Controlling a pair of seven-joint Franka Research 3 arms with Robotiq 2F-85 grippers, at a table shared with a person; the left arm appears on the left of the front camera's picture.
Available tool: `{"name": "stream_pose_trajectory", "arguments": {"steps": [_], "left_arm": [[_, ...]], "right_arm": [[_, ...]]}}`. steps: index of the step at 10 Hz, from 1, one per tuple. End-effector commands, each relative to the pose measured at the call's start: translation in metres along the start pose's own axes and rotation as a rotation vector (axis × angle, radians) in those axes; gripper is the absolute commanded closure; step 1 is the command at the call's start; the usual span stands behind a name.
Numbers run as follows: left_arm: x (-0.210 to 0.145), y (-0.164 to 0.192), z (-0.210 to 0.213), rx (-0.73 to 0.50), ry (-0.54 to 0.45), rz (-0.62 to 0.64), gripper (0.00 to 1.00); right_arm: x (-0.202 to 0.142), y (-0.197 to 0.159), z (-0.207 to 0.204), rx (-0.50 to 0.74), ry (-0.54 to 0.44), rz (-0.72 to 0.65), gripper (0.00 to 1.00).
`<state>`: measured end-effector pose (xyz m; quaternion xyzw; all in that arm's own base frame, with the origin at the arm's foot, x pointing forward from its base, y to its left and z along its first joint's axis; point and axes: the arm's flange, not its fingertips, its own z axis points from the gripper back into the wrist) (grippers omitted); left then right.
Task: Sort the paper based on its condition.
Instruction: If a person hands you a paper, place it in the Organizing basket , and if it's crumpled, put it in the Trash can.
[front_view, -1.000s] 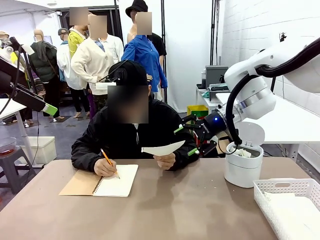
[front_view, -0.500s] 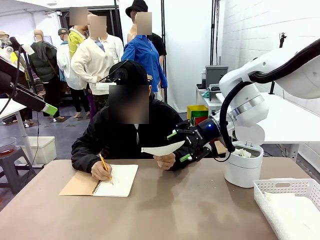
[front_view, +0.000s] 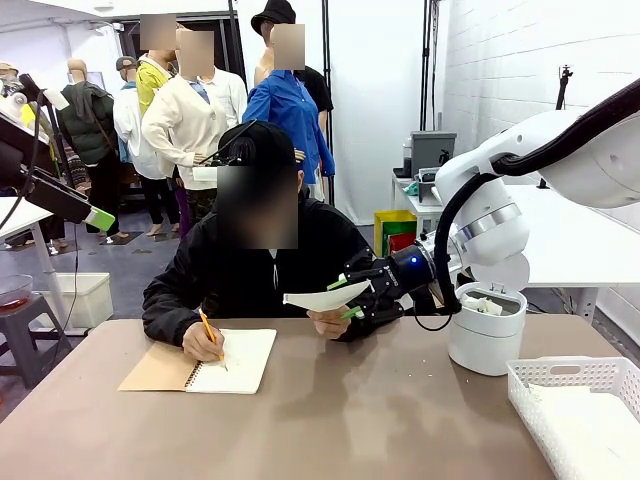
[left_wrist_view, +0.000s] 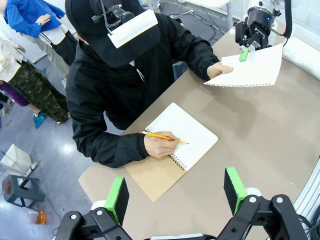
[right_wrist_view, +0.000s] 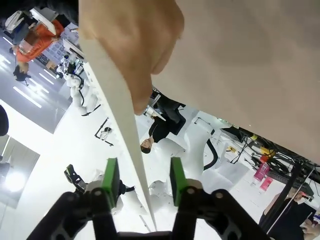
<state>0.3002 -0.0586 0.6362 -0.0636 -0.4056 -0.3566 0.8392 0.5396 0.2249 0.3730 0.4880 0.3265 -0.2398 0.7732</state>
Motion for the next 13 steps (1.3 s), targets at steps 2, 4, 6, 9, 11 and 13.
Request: {"name": "stream_pose_trajectory", "arguments": {"steps": [2,4,6,9,11,13], "left_arm": [[0.0,0.0,0.0,0.006,0.004,0.001,0.0],[0.0,0.0,0.0,0.006,0.004,0.001,0.0],[0.0,0.0,0.0,0.006,0.004,0.001,0.0],[0.0,0.0,0.0,0.006,0.004,0.001,0.0],[0.0,0.0,0.0,0.006,0.004,0.001,0.0],[0.0,0.0,0.0,0.006,0.004,0.001,0.0]], "right_arm": [[0.001,0.001,-0.001,0.04,0.001,0.015,1.0],[-0.001,0.002,-0.002,0.044,0.012,0.026,1.0],[-0.004,0.001,-0.002,0.033,0.018,0.032,1.0],[-0.009,0.002,-0.004,0.024,0.05,0.035,1.0],[-0.012,0.004,-0.003,0.029,0.063,0.038,1.0],[-0.028,0.011,0.0,0.031,0.073,0.071,1.0]]}}
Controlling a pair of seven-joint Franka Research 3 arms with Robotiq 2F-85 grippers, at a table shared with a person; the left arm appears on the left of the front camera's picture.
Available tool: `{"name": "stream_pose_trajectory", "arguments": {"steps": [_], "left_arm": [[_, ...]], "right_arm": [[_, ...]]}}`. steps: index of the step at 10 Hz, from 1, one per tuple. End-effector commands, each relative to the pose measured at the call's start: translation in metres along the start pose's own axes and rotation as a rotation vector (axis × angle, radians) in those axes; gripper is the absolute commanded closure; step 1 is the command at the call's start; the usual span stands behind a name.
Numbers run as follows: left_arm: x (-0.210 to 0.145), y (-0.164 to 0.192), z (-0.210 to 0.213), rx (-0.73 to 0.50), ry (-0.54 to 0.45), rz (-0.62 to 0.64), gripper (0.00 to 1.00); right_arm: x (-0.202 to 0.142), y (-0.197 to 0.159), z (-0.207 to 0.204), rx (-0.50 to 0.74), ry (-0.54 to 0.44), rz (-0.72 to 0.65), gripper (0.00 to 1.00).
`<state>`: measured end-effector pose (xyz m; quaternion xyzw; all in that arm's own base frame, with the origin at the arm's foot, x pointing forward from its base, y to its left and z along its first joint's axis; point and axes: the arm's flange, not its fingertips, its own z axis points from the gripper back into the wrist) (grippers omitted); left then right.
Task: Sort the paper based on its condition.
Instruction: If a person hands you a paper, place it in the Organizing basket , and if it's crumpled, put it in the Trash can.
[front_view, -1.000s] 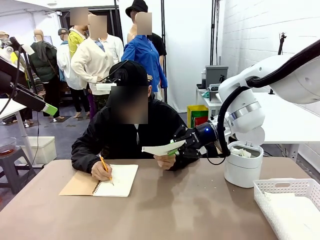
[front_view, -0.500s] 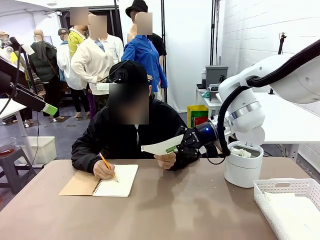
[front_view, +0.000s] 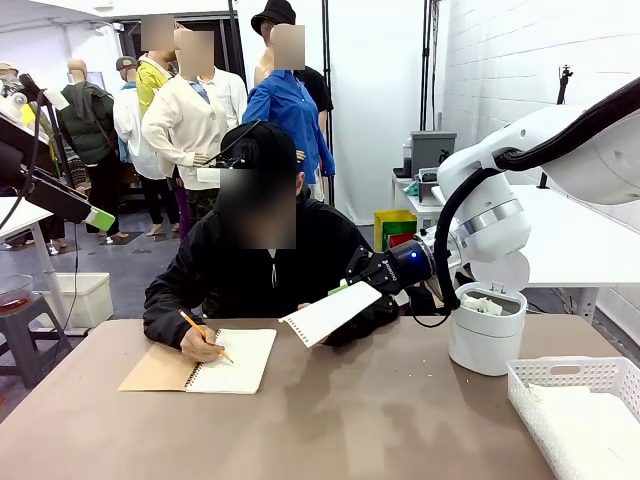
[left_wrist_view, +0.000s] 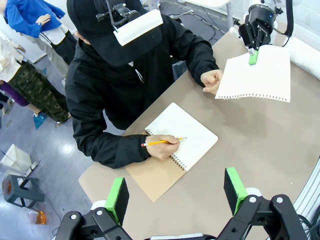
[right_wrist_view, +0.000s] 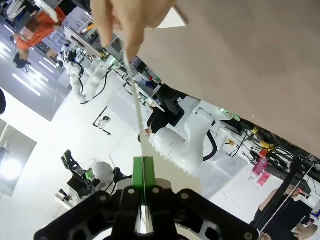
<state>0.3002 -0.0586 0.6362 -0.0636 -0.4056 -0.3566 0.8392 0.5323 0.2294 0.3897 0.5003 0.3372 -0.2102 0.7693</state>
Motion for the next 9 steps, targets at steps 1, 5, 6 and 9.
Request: {"name": "stream_pose_trajectory", "arguments": {"steps": [1,5,6,9], "left_arm": [[0.0,0.0,0.0,0.006,0.004,0.001,0.0],[0.0,0.0,0.0,0.006,0.004,0.001,0.0],[0.0,0.0,0.0,0.006,0.004,0.001,0.0],[0.0,0.0,0.0,0.006,0.004,0.001,0.0]], "right_arm": [[-0.024,0.011,0.003,0.028,0.021,0.072,1.0],[-0.091,0.04,0.017,-0.152,-0.043,0.373,1.0],[-0.109,0.045,0.024,-0.221,-0.035,0.439,1.0],[-0.173,0.061,0.062,-0.423,-0.138,0.636,1.0]]}}
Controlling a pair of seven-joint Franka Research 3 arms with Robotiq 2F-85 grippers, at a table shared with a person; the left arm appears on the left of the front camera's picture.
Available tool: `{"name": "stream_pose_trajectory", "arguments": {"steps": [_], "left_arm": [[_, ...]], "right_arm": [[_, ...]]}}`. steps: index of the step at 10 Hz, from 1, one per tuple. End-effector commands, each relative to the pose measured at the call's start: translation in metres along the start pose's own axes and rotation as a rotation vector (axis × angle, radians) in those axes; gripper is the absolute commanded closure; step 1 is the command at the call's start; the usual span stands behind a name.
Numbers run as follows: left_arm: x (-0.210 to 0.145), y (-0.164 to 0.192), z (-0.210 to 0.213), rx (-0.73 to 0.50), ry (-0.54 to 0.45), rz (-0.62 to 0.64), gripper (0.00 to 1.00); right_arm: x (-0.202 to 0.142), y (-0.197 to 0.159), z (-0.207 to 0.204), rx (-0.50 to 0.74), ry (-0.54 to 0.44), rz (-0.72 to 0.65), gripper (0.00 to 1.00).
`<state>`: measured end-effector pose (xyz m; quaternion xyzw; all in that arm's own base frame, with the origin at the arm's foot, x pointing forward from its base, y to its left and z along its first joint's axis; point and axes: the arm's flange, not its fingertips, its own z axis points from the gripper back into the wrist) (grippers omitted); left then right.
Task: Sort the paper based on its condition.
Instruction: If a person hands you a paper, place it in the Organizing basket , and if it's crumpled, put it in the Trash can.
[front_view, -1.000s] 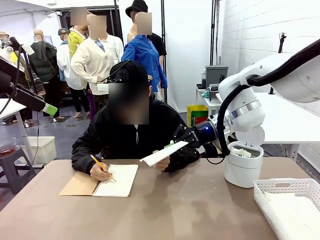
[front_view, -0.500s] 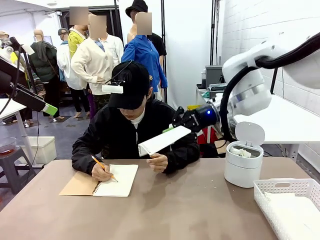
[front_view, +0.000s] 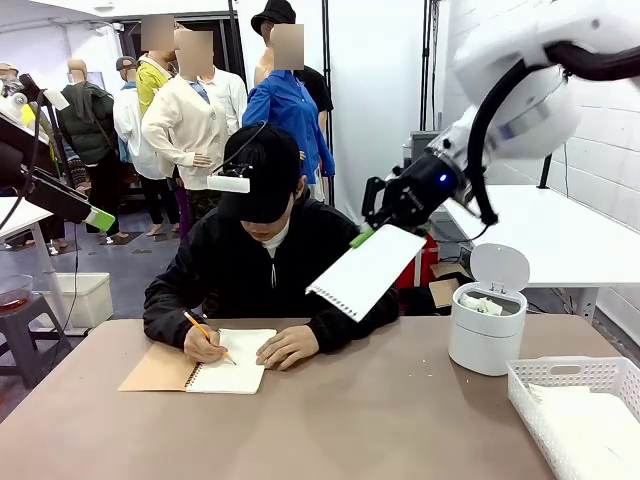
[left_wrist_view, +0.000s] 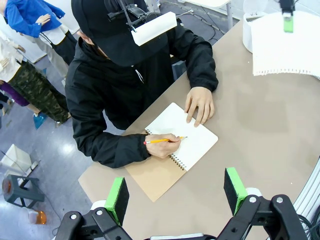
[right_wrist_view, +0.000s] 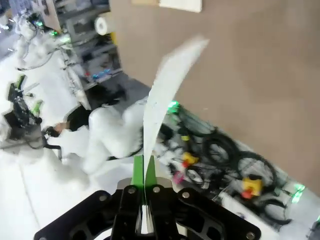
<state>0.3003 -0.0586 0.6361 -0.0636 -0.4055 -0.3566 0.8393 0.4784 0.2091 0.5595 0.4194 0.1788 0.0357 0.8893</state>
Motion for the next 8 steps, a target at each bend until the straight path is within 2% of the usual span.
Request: {"name": "stream_pose_trajectory", "arguments": {"steps": [1,2,5,8], "left_arm": [[0.0,0.0,0.0,0.006,0.004,0.001,0.0],[0.0,0.0,0.0,0.006,0.004,0.001,0.0],[0.0,0.0,0.0,0.006,0.004,0.001,0.0],[0.0,0.0,0.0,0.006,0.004,0.001,0.0]], "right_arm": [[-0.027,0.006,0.032,-0.153,-0.058,0.135,1.0],[-0.044,0.011,0.046,-0.213,-0.148,0.176,1.0],[-0.093,0.003,0.076,-0.46,-0.257,0.248,1.0],[-0.14,-0.036,0.082,-0.536,-0.401,0.238,1.0]]}}
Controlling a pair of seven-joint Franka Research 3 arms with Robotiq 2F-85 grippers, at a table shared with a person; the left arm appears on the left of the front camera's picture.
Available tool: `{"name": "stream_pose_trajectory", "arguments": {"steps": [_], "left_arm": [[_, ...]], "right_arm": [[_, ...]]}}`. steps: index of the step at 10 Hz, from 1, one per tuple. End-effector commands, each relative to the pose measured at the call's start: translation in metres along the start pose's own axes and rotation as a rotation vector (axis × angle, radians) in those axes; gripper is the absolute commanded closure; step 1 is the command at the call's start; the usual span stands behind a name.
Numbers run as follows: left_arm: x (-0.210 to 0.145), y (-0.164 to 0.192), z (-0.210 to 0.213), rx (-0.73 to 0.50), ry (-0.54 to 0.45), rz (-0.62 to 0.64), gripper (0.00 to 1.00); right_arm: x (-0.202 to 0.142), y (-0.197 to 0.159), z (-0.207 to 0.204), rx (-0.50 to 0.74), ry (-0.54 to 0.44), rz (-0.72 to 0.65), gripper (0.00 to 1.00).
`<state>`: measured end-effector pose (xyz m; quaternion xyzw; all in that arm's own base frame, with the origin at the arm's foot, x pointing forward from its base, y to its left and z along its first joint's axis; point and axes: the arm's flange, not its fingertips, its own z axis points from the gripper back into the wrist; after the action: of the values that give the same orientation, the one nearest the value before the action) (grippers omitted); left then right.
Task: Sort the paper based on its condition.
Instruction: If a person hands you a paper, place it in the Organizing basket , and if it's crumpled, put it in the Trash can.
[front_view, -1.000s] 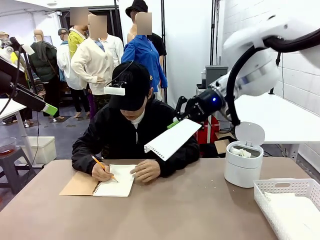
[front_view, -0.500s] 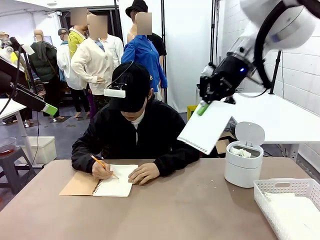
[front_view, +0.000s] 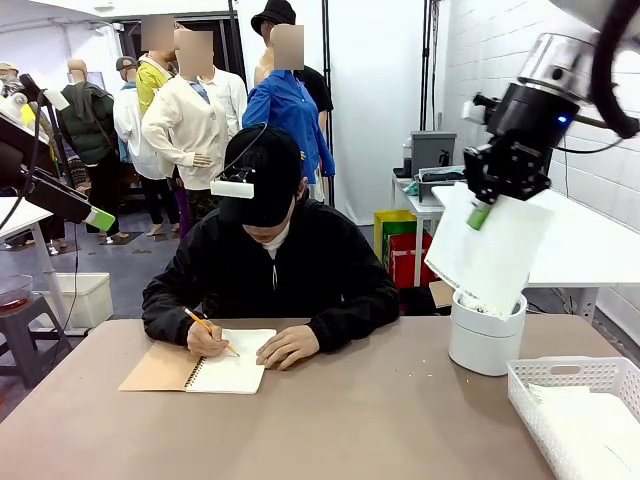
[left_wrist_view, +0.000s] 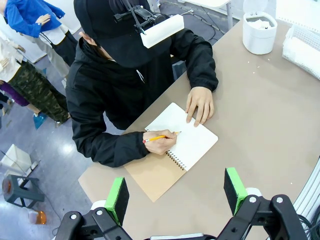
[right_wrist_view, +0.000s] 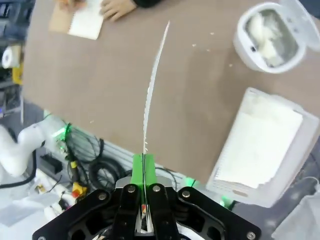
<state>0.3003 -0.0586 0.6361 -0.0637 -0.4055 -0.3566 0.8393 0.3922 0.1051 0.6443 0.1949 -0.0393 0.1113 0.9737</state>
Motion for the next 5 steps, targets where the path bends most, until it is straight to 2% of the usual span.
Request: {"name": "stream_pose_trajectory", "arguments": {"steps": [1,3,4,5], "left_arm": [[0.0,0.0,0.0,0.006,0.004,0.001,0.0],[0.0,0.0,0.0,0.006,0.004,0.001,0.0],[0.0,0.0,0.0,0.006,0.004,0.001,0.0],[0.0,0.0,0.0,0.006,0.004,0.001,0.0]], "right_arm": [[-0.04,-0.03,-0.019,-0.022,-0.103,-0.032,1.0],[-0.07,-0.057,-0.025,0.026,-0.217,-0.077,1.0],[-0.081,-0.073,-0.027,0.033,-0.243,-0.14,1.0],[-0.082,-0.083,-0.026,0.112,-0.267,-0.249,1.0]]}}
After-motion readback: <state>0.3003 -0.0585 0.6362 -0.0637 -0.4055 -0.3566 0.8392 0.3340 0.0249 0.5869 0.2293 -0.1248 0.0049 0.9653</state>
